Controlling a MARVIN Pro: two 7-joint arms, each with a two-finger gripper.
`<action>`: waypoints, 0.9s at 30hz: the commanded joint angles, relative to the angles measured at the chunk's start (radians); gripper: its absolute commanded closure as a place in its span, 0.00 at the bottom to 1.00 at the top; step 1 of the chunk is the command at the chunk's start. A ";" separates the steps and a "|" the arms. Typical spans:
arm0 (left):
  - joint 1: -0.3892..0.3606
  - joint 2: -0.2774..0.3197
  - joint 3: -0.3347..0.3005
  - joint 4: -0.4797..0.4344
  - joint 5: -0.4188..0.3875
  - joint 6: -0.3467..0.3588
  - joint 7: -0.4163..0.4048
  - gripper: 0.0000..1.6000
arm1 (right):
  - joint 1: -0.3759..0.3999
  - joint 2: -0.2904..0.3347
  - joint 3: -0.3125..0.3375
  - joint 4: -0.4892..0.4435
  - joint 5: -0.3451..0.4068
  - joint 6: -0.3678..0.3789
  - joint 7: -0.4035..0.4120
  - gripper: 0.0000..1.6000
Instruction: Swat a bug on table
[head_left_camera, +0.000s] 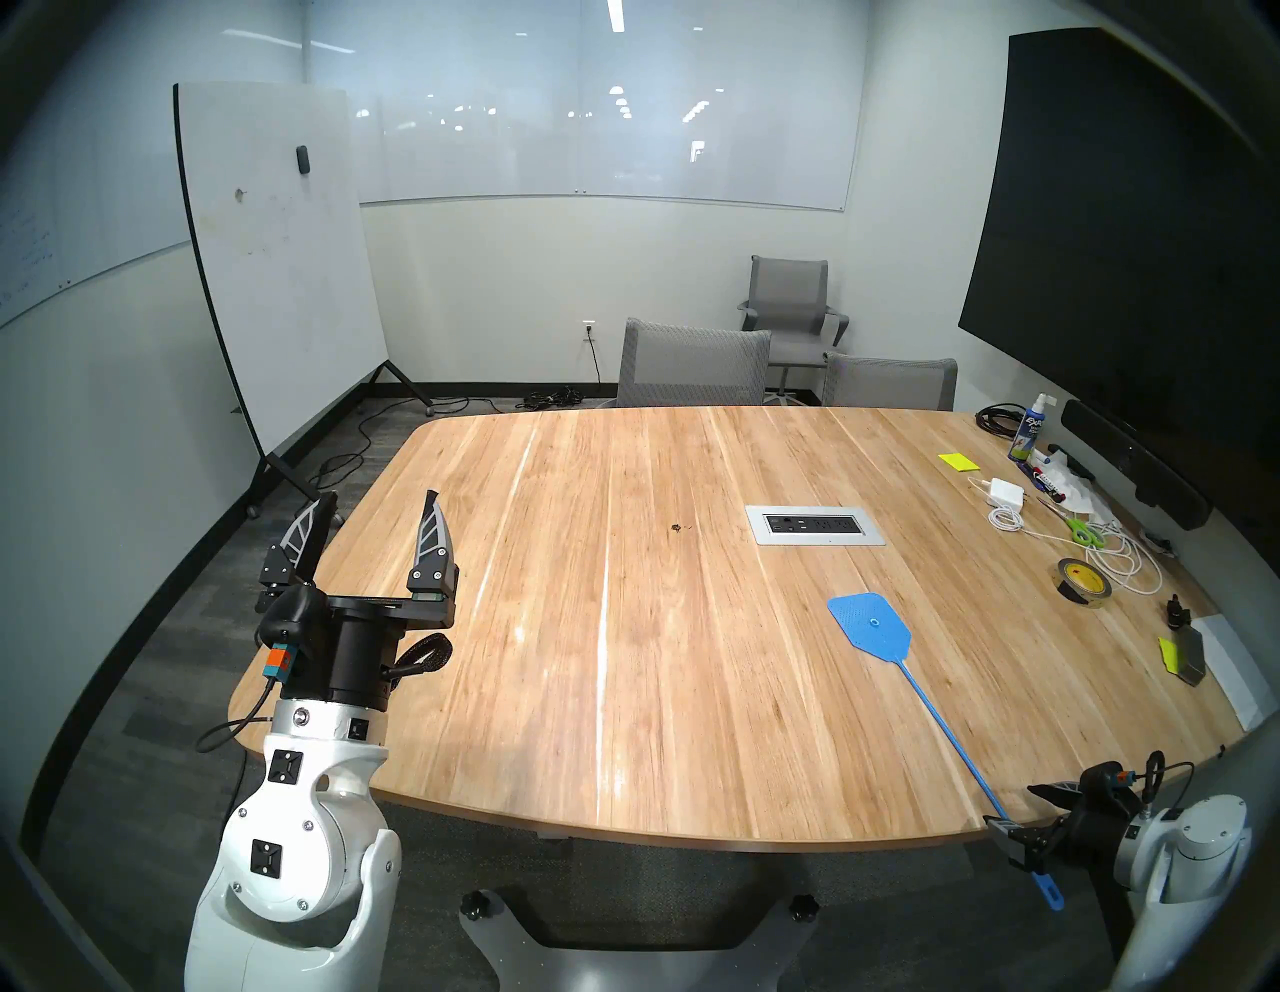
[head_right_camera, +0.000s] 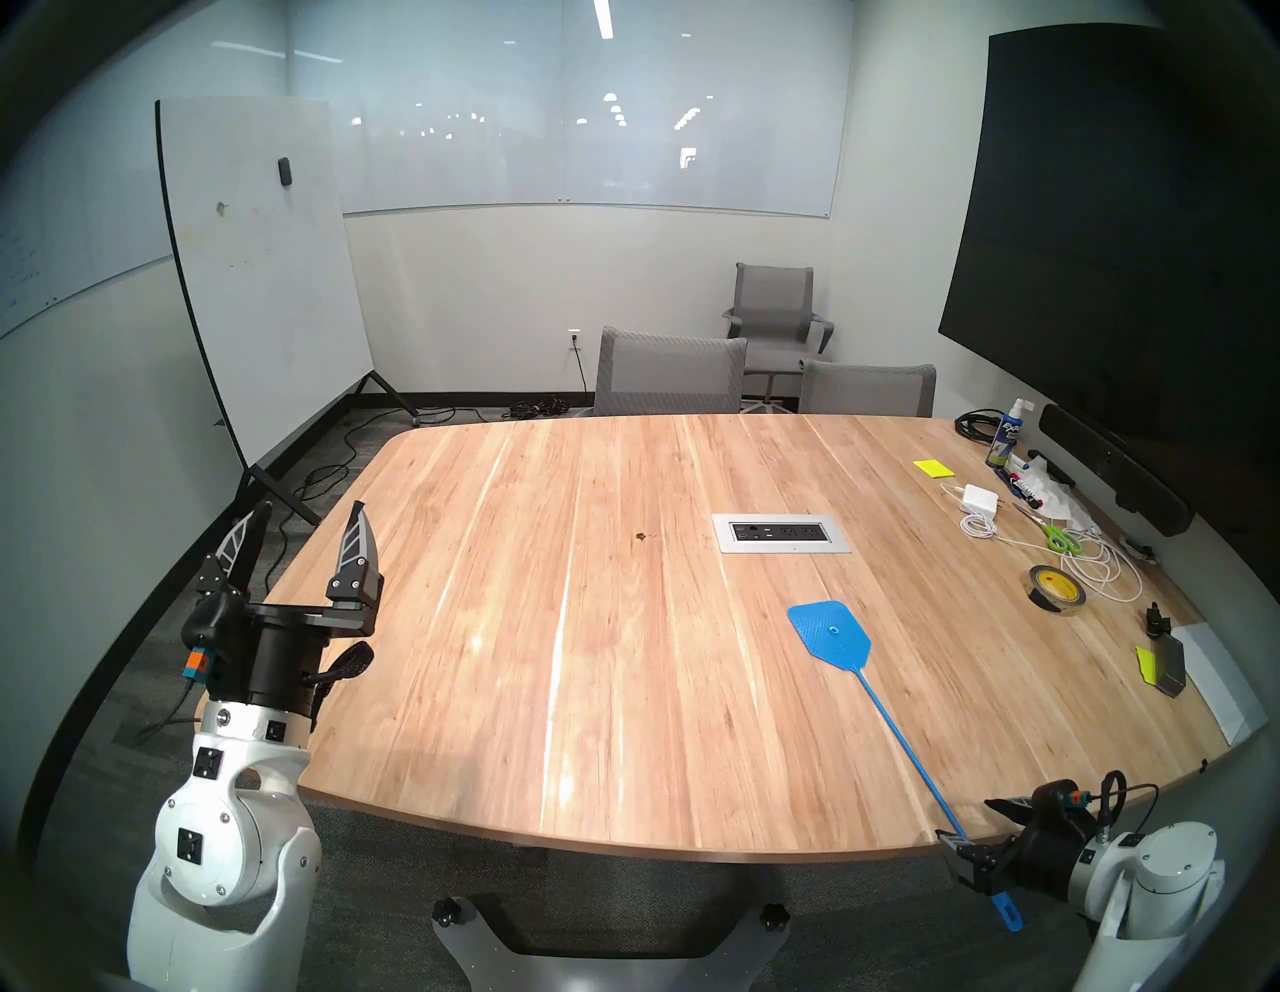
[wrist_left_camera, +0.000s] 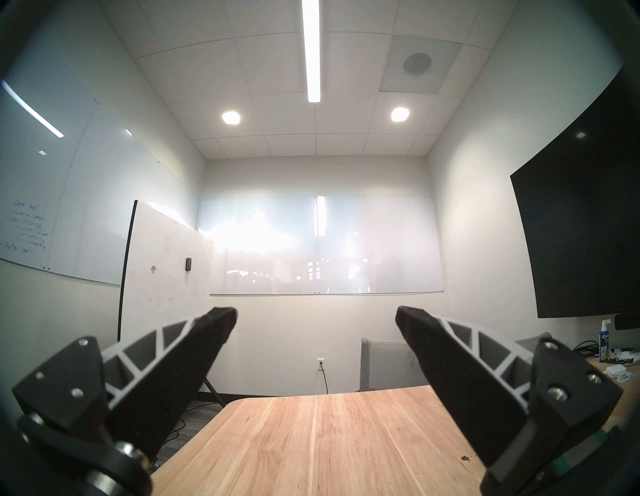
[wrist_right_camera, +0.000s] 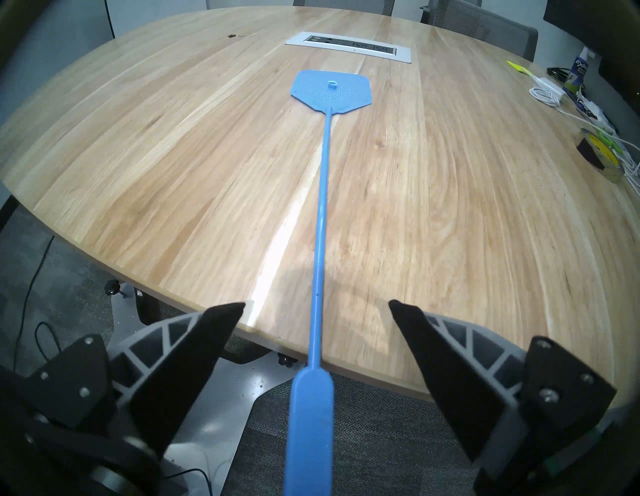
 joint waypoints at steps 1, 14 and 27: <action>0.002 0.000 0.001 -0.021 0.000 -0.001 -0.001 0.00 | 0.002 0.004 0.002 -0.018 0.003 0.000 0.003 0.00; 0.002 0.000 0.001 -0.021 0.000 -0.001 -0.001 0.00 | 0.003 0.003 0.003 -0.018 0.002 0.000 0.005 0.00; 0.002 0.000 0.001 -0.021 0.000 -0.001 -0.001 0.00 | -0.006 0.021 0.030 -0.029 0.013 0.013 0.053 0.00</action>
